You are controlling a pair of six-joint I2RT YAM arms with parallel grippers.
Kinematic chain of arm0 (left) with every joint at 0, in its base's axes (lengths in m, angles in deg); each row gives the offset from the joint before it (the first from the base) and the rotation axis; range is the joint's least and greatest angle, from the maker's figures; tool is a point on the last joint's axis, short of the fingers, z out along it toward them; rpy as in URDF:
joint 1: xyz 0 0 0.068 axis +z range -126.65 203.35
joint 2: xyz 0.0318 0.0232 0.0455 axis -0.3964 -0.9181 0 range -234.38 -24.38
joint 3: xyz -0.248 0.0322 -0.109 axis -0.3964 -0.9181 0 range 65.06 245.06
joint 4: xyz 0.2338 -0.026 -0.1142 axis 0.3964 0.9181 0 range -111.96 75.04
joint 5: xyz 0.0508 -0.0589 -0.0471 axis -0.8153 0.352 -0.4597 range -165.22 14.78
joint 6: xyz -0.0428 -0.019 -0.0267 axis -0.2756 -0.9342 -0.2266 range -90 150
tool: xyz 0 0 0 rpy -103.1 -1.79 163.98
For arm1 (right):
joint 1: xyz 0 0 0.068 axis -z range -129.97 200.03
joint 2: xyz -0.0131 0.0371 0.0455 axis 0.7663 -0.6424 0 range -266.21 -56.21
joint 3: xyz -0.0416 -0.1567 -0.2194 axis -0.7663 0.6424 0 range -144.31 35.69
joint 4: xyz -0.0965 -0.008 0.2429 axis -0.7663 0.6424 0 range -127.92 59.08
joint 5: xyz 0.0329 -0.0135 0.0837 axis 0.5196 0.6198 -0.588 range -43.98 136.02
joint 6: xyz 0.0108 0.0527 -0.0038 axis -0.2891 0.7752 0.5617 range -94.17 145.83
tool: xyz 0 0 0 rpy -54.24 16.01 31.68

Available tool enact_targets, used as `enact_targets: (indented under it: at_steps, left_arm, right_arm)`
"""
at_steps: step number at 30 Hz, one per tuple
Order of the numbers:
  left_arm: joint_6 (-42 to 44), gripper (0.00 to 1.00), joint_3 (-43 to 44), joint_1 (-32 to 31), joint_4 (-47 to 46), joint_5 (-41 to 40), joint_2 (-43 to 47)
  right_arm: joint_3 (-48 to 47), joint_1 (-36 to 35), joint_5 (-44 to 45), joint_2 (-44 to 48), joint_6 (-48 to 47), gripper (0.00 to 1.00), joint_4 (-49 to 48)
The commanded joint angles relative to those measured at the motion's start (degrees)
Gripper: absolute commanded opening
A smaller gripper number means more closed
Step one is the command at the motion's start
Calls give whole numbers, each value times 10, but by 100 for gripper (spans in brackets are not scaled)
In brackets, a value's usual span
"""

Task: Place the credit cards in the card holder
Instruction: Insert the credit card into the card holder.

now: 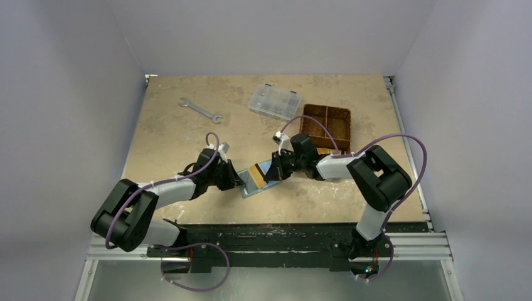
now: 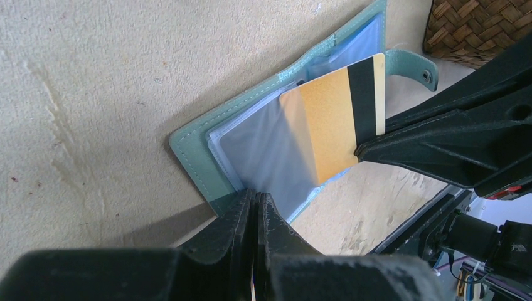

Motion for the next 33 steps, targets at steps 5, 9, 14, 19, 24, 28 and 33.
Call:
enact_targets:
  at_steps: [5, 9, 14, 19, 24, 28, 33]
  left_arm:
    - [34, 0, -18, -5, 76, -21, -33]
    - [36, 0, -17, -5, 73, -19, -34]
    - [38, 0, -17, -5, 69, -14, -36]
    - [40, 0, -17, -4, 66, -10, -40]
    - [26, 0, -24, -5, 44, 6, -41]
    - [14, 0, -34, -5, 27, 16, -44]
    - [22, 0, -26, -5, 38, 12, -42]
  right_arm:
    - [-32, 6, -35, -6, -66, 0, 40]
    - [-53, 6, -33, -14, -95, 0, 75]
    - [-59, 5, -44, -24, -88, 0, 64]
    - [-50, 6, -49, -21, -74, 0, 42]
    - [40, 1, -47, -23, 157, 0, -154]
    - [143, -1, -3, -24, 349, 0, -382]
    - [105, 4, -26, -22, 256, 0, -272]
